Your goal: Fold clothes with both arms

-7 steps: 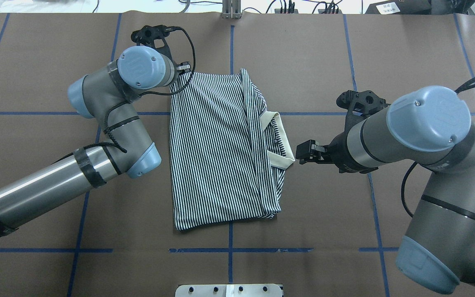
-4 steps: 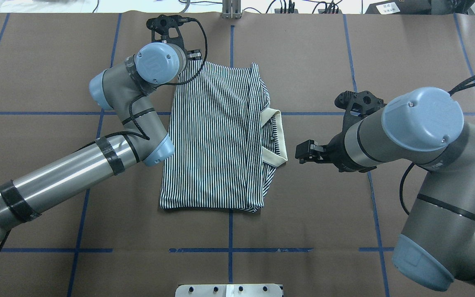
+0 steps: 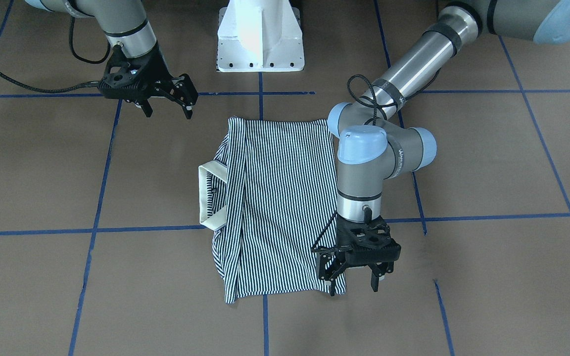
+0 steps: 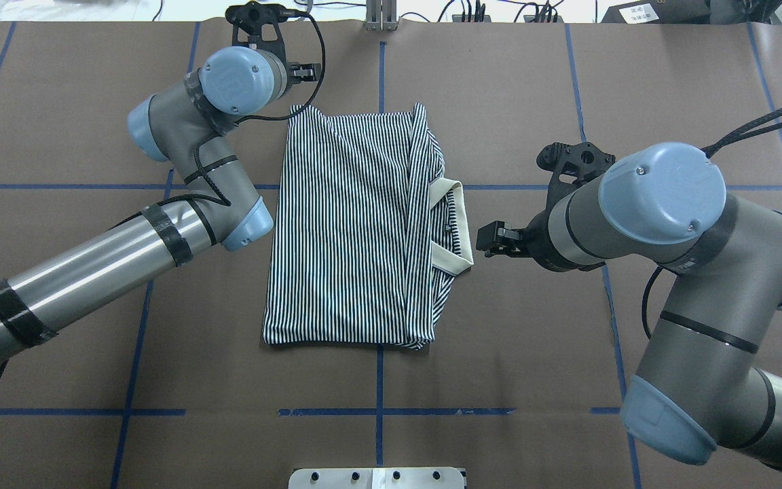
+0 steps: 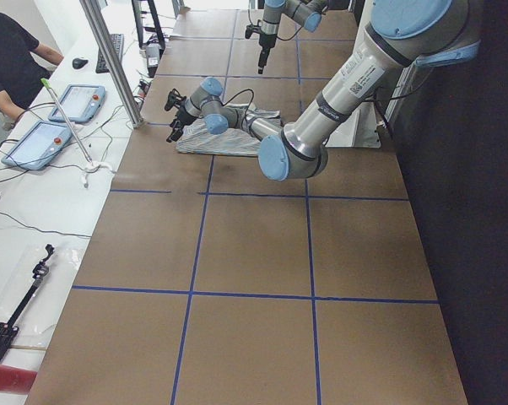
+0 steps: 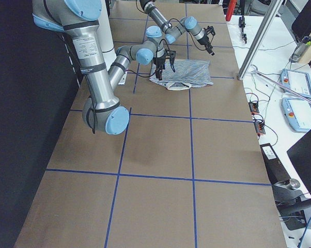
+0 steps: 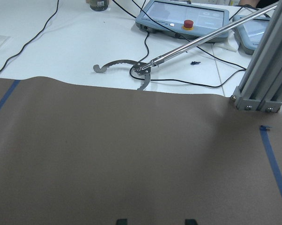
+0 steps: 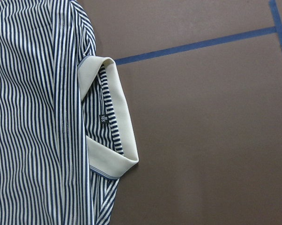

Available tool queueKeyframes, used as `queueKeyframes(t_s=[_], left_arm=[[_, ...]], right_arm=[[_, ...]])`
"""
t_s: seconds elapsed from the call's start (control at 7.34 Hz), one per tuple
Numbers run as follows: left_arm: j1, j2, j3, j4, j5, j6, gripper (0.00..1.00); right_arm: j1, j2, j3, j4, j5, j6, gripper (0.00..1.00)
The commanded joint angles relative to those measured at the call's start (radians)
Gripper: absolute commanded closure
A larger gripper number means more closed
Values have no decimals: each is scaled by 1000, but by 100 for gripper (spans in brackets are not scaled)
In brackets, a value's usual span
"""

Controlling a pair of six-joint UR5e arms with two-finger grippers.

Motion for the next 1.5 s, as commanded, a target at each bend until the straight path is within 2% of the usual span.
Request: queueKeyframes(t_s=[0.0, 0.27, 0.41, 0.54, 0.68, 0.82, 0.95, 1.23, 1.36], left_arm=[[-20, 185, -203, 20, -187, 7, 0], [-12, 263, -374, 110, -190, -2, 0], [-9, 312, -483, 191, -204, -3, 0], [-9, 363, -585, 262, -272, -4, 0], [-9, 424, -691, 285, -281, -1, 0], [-11, 449, -746, 287, -322, -3, 0], [-12, 457, -754, 287, -331, -4, 0], [-11, 468, -793, 290, -334, -6, 0], [-11, 468, -795, 296, -334, -4, 0]], right_arm=[[-10, 68, -76, -8, -27, -50, 0], [-36, 142, -191, -11, -61, -212, 0], [-60, 203, -260, -11, -98, -220, 0], [-82, 275, -327, -35, -103, -220, 0], [-118, 350, -360, -119, -132, -220, 0], [-172, 374, -368, -130, -203, -209, 0], [-207, 374, -375, -132, -210, -199, 0], [-217, 421, -476, -162, -184, -208, 0], [-217, 438, -497, -193, -160, -217, 0]])
